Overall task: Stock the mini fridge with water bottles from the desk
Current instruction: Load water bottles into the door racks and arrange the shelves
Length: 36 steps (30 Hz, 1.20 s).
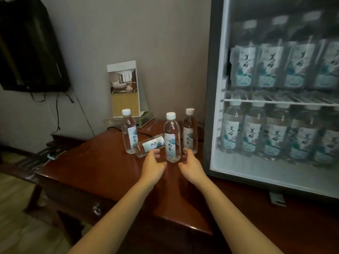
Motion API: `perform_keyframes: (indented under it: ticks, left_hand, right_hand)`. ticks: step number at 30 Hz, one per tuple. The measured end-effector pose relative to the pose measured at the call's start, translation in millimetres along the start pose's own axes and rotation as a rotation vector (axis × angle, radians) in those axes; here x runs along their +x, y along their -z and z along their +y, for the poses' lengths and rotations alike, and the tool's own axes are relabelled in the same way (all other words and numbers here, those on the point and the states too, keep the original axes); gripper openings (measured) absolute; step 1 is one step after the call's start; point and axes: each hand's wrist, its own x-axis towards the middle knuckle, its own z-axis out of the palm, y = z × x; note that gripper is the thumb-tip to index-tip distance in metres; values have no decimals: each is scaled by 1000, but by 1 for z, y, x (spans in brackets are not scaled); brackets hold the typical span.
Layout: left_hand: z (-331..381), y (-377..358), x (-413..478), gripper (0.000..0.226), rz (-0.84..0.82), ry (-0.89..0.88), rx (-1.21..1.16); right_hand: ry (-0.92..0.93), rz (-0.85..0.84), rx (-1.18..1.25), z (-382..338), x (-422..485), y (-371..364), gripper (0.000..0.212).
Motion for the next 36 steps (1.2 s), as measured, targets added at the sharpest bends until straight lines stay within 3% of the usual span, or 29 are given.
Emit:
perform_keyframes:
  ticks: [4, 10, 18, 24, 36]
  left_hand:
    - [-4, -23, 42, 74, -55, -26, -75]
    - [-23, -41, 60, 58, -33, -185, -109]
    - [-32, -40, 55, 63, -58, -307, -13]
    - [-32, -38, 53, 76, -227, -218, -30]
    - [-25, -29, 52, 81, -271, -162, 79]
  right_hand:
    - [25, 35, 101, 3, 36, -18, 49]
    - [37, 44, 186, 14, 58, -22, 38]
    - [71, 105, 126, 28, 62, -24, 62]
    - [2, 39, 262, 31, 55, -18, 58]
    - [-6, 9, 124, 20, 51, -6, 62]
